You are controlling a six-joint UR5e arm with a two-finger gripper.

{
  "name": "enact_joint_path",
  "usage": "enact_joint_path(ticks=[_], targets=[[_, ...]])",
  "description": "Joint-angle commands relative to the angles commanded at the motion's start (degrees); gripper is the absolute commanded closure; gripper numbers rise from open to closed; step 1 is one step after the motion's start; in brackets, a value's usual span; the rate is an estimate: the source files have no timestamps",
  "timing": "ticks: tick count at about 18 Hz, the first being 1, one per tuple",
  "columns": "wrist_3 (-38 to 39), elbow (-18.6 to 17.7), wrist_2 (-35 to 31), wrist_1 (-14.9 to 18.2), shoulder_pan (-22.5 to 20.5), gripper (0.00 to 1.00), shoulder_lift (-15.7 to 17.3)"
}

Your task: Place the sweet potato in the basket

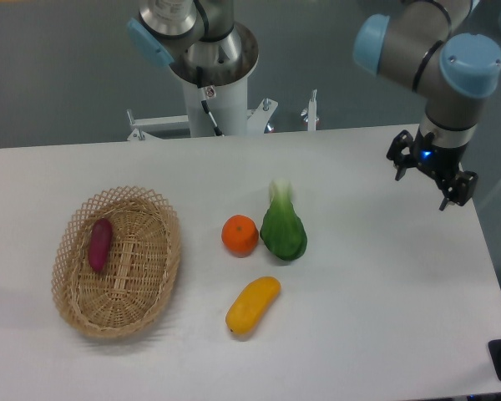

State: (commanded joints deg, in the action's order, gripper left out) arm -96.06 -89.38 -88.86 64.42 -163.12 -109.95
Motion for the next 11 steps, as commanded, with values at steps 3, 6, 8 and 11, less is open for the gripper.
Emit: enact_joint_path(ticks=[3, 6, 8, 11], targets=[[0.1, -0.3, 0.0, 0.0, 0.1, 0.0, 0.2], [0.1, -0.4, 0.0, 0.0, 0.2, 0.0, 0.2], [0.1, -0.4, 0.0, 0.0, 0.2, 0.0, 0.2], [0.1, -0.4, -0.1, -0.1, 0.2, 0.0, 0.2]])
